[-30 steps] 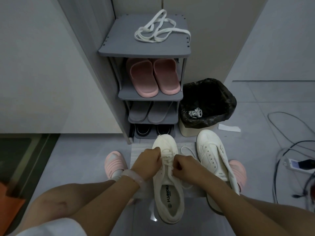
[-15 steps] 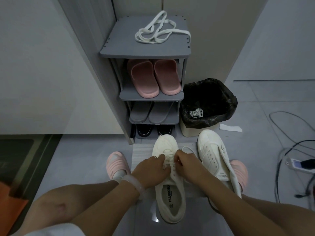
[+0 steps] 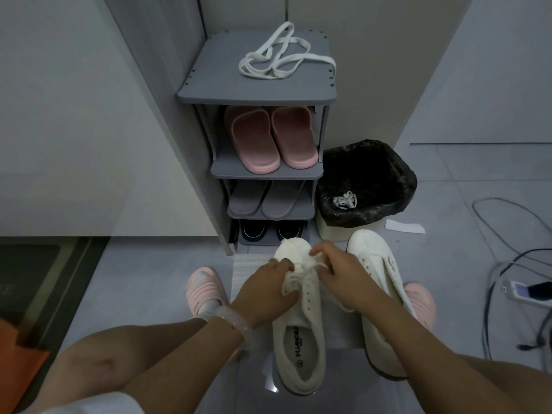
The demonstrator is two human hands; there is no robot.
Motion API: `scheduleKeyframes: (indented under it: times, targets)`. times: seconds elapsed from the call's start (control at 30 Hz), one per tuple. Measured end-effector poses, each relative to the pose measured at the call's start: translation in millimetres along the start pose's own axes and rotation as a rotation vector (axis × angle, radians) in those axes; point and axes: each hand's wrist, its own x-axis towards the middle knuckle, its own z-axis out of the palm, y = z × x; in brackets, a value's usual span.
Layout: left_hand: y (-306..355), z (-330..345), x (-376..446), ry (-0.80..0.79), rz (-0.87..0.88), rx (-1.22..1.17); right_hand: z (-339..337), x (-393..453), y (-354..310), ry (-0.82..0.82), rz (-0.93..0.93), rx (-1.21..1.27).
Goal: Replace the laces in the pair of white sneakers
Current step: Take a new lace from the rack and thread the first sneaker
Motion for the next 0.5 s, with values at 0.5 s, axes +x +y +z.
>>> scheduleKeyframes:
  times: [0.5]
  targets:
    - [11, -52, 21, 0.145, -0.546, -1.252, 34, 1, -12, -0.053, 0.227, -0.177]
